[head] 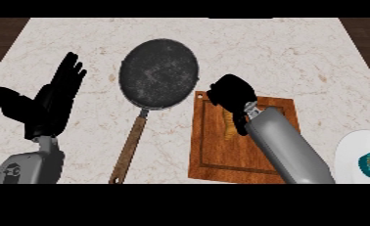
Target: Pick the croissant from the cutting board and place it in the pan
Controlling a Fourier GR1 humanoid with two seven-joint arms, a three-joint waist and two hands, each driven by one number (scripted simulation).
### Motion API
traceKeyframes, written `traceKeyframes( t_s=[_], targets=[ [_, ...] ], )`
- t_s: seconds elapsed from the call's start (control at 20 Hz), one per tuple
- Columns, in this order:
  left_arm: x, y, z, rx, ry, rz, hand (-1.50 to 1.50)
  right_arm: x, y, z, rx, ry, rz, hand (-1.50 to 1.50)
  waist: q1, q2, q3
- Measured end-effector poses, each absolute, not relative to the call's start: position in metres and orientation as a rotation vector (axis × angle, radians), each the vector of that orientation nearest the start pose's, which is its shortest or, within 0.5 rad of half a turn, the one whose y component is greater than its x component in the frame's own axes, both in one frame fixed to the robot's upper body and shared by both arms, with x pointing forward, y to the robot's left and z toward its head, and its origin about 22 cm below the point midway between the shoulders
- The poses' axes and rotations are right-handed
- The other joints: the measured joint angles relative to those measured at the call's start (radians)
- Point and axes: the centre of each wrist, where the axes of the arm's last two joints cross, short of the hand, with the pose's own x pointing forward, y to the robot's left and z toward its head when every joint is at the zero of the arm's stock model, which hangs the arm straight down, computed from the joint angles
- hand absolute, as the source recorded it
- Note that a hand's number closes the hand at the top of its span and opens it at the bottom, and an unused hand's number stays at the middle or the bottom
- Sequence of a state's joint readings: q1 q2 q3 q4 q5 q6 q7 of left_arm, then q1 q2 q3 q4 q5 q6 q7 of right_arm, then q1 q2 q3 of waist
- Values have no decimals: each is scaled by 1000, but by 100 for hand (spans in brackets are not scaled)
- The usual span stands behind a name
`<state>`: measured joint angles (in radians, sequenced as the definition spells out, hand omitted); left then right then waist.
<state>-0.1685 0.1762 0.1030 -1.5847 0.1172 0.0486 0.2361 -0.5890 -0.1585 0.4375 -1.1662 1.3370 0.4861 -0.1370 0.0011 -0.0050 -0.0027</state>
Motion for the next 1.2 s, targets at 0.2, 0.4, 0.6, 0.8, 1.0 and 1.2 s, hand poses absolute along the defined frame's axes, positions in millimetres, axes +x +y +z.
traceKeyframes(
  t_s=[0.2,0.4,0.6,0.8,1.0,1.2],
  targets=[
    [281,267,57,72,-1519,21,0,342,-90,65,-827,-1151,1784,150,33,3,2],
    [283,261,58,54,-1519,-3,0,349,-79,89,-1011,-1137,1541,150,69,1,2],
    [286,251,59,22,-1519,-40,0,353,-57,129,-1245,-1155,1330,150,115,0,-1],
    [291,239,62,-10,-1525,-81,0,353,-32,170,-1435,-1162,1128,150,161,4,-4],
    [296,229,65,-41,-1538,-112,0,354,-14,199,-1528,-1168,971,150,202,16,-5],
    [300,220,69,-55,-1544,-131,0,359,-3,219,-1570,-1179,861,150,220,23,-5]
  ],
)
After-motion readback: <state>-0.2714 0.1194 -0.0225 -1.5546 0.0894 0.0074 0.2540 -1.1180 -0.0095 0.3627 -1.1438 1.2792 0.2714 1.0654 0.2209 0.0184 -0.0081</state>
